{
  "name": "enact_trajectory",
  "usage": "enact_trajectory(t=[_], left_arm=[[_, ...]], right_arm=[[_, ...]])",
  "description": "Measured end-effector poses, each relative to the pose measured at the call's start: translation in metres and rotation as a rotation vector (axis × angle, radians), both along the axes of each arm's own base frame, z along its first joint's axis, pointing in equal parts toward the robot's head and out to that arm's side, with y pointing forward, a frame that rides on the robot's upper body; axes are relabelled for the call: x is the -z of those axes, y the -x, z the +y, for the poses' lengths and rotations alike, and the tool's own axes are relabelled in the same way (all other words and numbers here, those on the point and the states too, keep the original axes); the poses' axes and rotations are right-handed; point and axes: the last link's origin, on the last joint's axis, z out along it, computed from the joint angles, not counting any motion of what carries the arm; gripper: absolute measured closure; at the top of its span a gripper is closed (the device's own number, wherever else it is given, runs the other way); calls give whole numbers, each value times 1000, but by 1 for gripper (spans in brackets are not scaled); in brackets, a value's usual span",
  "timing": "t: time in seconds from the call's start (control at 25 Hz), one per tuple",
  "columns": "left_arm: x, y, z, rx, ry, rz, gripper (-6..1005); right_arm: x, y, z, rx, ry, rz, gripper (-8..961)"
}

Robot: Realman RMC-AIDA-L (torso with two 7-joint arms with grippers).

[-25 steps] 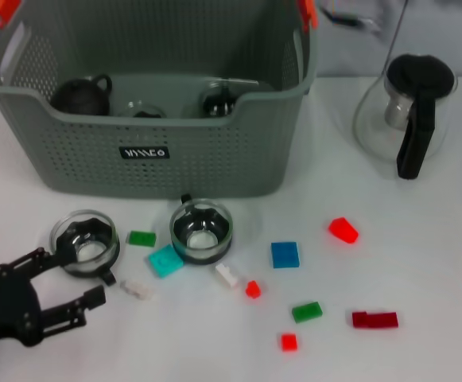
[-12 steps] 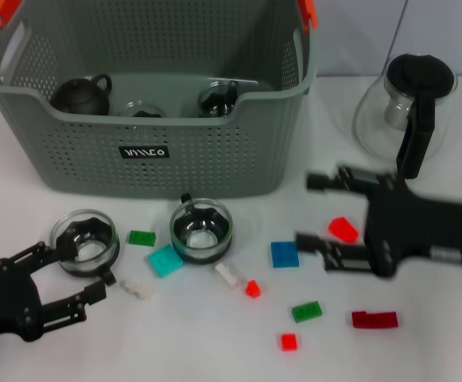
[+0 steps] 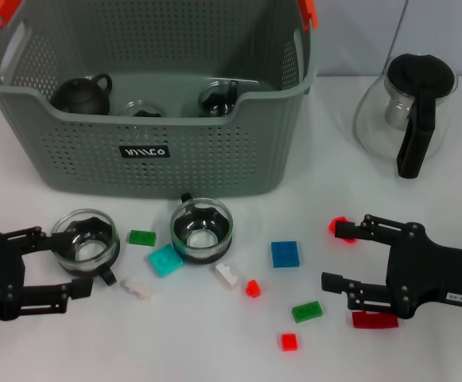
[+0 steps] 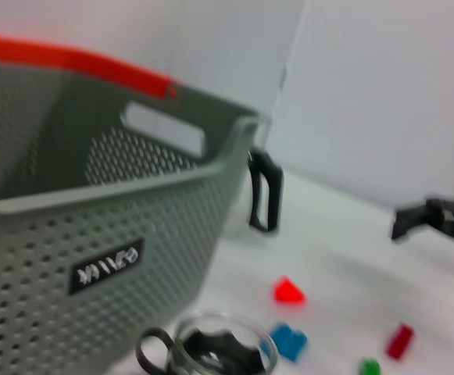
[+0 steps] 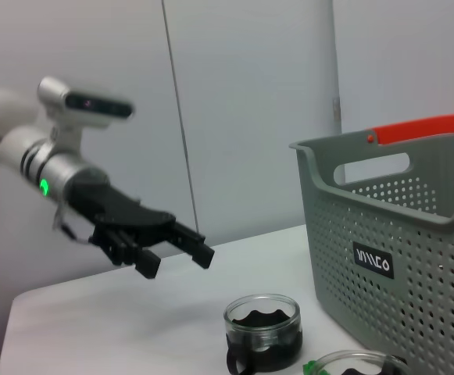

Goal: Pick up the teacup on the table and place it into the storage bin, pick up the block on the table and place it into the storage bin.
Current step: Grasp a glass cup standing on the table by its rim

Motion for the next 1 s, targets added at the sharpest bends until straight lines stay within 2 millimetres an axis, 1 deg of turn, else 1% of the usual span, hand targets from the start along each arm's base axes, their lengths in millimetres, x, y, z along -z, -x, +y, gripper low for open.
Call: enact_trajectory(t=[0.08,0.16,0.2,0.24,0.28,0.4,0.56,0.68,0.8,1.0], left_arm=[[-11,-17,11,33,63,102,156],[-17,-30,21,64,99,196,156],[-17,-30,21,64,99,196,158],[-21,-48,34,113,142,326,160],[-22,-53,38,121,153,359,162],[-20,-69,52,144,208,530,169],[-9,-76,68,134,239,731,177],[-1,-78,75,140,243,812,183],[9,-85,81,167,240,852,189],[30,-90,81,220,282,896,200]], right_arm=[[0,1,2,-1,-4,-4,133],[0,1,4,0,-6,-8,133],[1,1,5,0,-7,-10,133],[1,1,5,-1,-8,-12,133],[1,1,5,-1,-8,-12,133],[1,2,6,-2,-10,-11,133],[0,3,6,-4,-11,-4,134],[-1,4,7,0,-8,2,134],[-1,5,9,5,-1,6,134],[-1,7,10,1,2,7,134]])
